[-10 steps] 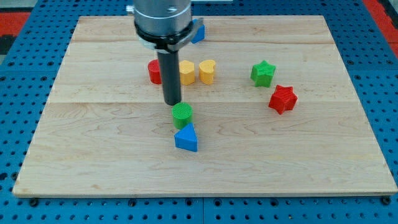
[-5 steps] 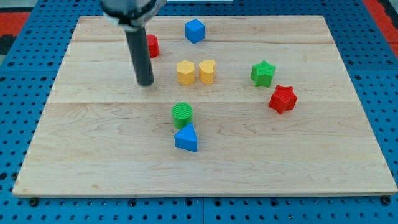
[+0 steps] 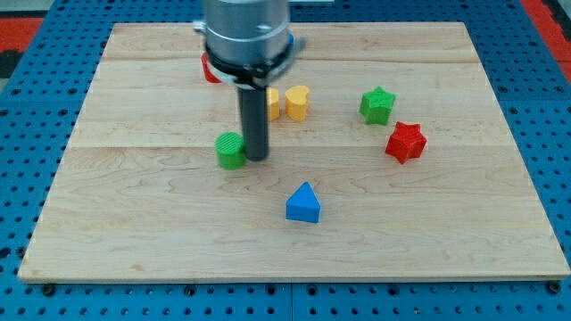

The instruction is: Slide the green circle to the left of the hexagon

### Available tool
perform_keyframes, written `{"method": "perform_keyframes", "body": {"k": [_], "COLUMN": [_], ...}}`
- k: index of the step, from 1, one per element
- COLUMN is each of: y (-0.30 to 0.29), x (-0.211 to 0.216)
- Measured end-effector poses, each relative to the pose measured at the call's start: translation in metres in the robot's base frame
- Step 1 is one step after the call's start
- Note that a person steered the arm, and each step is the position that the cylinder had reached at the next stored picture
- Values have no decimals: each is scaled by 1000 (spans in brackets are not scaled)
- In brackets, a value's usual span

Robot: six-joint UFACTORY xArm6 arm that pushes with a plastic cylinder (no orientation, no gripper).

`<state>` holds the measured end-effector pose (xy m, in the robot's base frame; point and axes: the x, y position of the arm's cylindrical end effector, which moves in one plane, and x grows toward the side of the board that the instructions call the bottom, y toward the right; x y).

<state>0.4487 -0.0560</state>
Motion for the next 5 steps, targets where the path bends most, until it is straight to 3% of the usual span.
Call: {"method": "perform_keyframes", "body": {"k": [2,5], "y": [-26,-105], "x": [27,12]}}
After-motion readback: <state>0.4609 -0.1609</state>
